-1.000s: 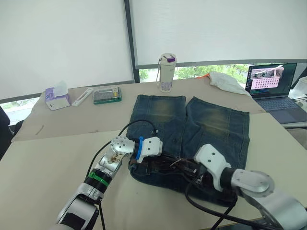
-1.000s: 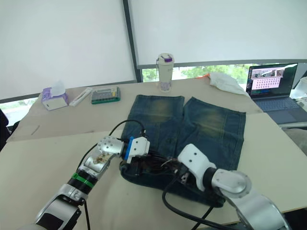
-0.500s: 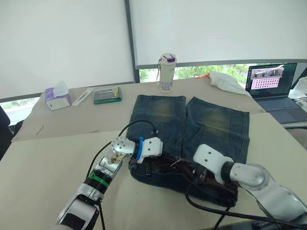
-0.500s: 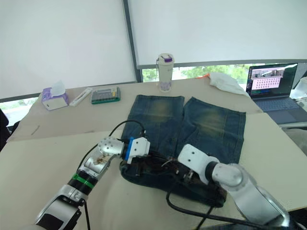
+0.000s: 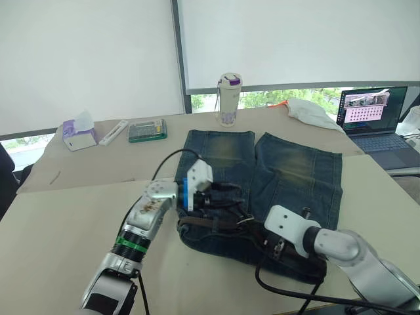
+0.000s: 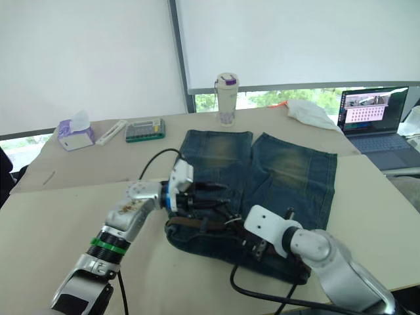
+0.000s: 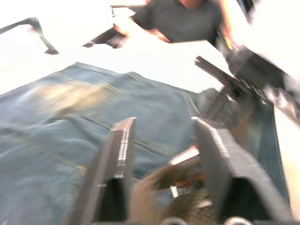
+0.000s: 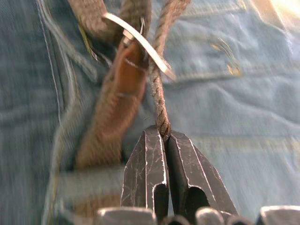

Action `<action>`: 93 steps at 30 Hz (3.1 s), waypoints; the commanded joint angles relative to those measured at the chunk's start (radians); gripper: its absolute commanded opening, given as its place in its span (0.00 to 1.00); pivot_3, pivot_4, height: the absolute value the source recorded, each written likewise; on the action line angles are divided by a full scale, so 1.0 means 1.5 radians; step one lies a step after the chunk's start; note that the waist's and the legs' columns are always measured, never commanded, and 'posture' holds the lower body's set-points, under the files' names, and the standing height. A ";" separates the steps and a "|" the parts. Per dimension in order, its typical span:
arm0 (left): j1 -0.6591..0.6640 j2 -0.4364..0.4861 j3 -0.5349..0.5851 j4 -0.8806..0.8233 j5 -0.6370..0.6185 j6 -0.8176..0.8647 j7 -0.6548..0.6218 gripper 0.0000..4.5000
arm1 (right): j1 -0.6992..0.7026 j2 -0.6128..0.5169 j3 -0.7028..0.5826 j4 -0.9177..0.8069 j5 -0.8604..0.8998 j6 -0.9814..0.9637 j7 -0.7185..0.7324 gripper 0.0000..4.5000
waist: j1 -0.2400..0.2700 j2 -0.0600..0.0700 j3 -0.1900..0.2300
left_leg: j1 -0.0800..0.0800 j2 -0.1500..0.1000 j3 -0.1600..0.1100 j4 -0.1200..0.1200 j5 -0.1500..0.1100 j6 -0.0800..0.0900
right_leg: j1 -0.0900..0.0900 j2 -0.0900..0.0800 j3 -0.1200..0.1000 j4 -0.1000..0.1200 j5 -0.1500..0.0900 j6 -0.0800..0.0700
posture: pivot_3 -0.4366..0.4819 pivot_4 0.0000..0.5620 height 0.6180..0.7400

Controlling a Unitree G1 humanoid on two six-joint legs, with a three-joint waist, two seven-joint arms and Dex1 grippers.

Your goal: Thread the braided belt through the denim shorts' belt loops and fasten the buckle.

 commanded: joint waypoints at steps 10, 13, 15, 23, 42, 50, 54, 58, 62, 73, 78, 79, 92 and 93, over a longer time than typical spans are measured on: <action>0.149 0.123 -0.109 0.084 0.145 -0.118 -0.041 0.01 | 0.214 -0.055 -0.200 -0.129 -0.059 0.040 0.001 0.00 | 0.022 0.000 -0.001 | 0.000 -0.002 0.000 -0.001 0.000 0.000 | 0.001 -0.001 0.000 -0.003 0.000 0.000 | 0.48 0.27 1.00; 0.155 0.129 -0.111 0.121 0.162 -0.168 -0.047 0.01 | 0.314 -0.064 -0.273 -0.129 -0.086 0.022 0.018 0.00 | 0.022 0.000 -0.004 | 0.001 -0.001 0.000 -0.001 0.000 0.000 | 0.002 -0.001 0.000 -0.004 0.000 0.000 | 0.48 0.27 1.00; 0.161 0.137 -0.109 0.137 0.168 -0.186 -0.050 0.01 | 0.384 -0.046 -0.316 -0.126 -0.098 0.002 0.027 0.00 | 0.021 0.001 -0.005 | 0.001 -0.001 0.000 -0.001 0.000 0.000 | 0.002 -0.001 0.000 -0.004 0.000 0.000 | 0.48 0.27 1.00; 0.162 0.157 -0.103 0.170 0.179 -0.221 -0.039 0.01 | 0.496 -0.023 -0.359 -0.092 -0.169 -0.046 0.023 0.00 | 0.019 0.001 -0.005 | 0.005 0.000 0.002 -0.001 -0.001 0.001 | 0.006 0.000 0.001 -0.002 -0.001 0.002 | 0.48 0.27 1.00; 0.165 0.144 0.065 -0.076 -0.101 0.088 -0.006 0.00 | 0.355 0.188 -0.297 -0.134 0.137 -0.110 0.062 0.21 | 0.003 0.000 0.002 | 0.010 0.001 0.001 -0.004 -0.004 0.003 | 0.012 0.000 0.000 -0.008 -0.002 0.002 | 0.48 0.27 1.00; 0.069 0.089 -0.013 -0.126 -0.075 0.127 0.017 0.00 | 0.238 0.139 -0.258 -0.116 0.182 -0.040 -0.001 0.01 | 0.001 -0.001 0.003 | 0.010 0.000 0.001 -0.004 -0.003 0.002 | 0.012 0.000 0.000 -0.008 -0.001 0.002 | 0.48 0.27 1.00; 0.047 0.038 -0.099 -0.082 0.015 0.088 0.053 0.00 | 0.173 0.119 -0.129 -0.028 0.099 -0.039 -0.051 0.01 | 0.001 -0.002 0.004 | 0.009 0.000 0.001 -0.004 -0.003 0.002 | 0.012 0.000 0.000 -0.009 -0.001 0.001 | 0.48 0.27 1.00; 0.057 0.049 -0.198 0.012 0.126 0.019 0.032 0.00 | 0.167 0.063 -0.032 0.010 0.037 -0.033 -0.046 0.01 | 0.001 -0.001 0.004 | 0.009 0.000 0.001 -0.004 -0.003 0.001 | 0.011 0.000 0.001 -0.009 -0.001 0.001 | 0.48 0.27 1.00; 0.065 0.086 -0.213 0.129 0.205 -0.087 0.038 0.00 | 0.223 0.000 -0.033 0.001 -0.005 -0.014 -0.046 0.01 | 0.006 -0.003 0.002 | 0.009 0.000 0.000 -0.004 -0.003 0.001 | 0.011 0.000 0.000 -0.009 -0.001 0.001 | 0.48 0.27 1.00; 0.085 0.076 -0.078 0.042 0.040 -0.029 -0.011 0.00 | 0.234 0.158 -0.177 -0.096 0.125 -0.041 -0.029 0.01 | -0.002 -0.001 -0.002 | 0.010 0.001 0.000 -0.004 -0.003 0.002 | 0.012 0.000 0.000 -0.008 -0.002 0.002 | 0.48 0.27 1.00; 0.039 0.043 -0.079 -0.051 -0.016 0.069 -0.022 0.00 | 0.167 0.185 -0.164 -0.090 0.152 -0.024 -0.033 0.01 | 0.004 -0.001 0.001 | 0.008 0.000 0.000 -0.003 -0.003 0.002 | 0.010 0.000 0.000 -0.008 -0.002 0.002 | 0.48 0.27 1.00; 0.026 0.031 -0.088 -0.057 -0.013 0.081 -0.018 0.00 | 0.153 0.180 -0.151 -0.078 0.145 -0.023 -0.035 0.01 | 0.005 -0.001 0.001 | 0.008 0.000 0.000 -0.003 -0.003 0.002 | 0.010 0.001 -0.001 -0.008 -0.002 0.002 | 0.48 0.27 1.00; -0.044 -0.031 -0.122 0.038 0.056 0.040 -0.007 0.00 | -0.032 0.158 0.065 0.140 0.082 -0.086 0.034 0.01 | -0.001 -0.002 0.003 | 0.006 0.000 0.000 -0.003 -0.002 0.000 | 0.007 0.000 0.000 -0.007 -0.001 0.000 | 0.48 0.27 1.00; -0.043 -0.031 -0.120 0.040 0.058 0.039 -0.007 0.00 | -0.039 0.162 0.072 0.149 0.086 -0.084 0.041 0.01 | -0.001 -0.002 0.002 | 0.006 0.000 0.000 -0.003 -0.002 0.000 | 0.007 0.000 0.000 -0.007 -0.001 0.000 | 0.48 0.27 1.00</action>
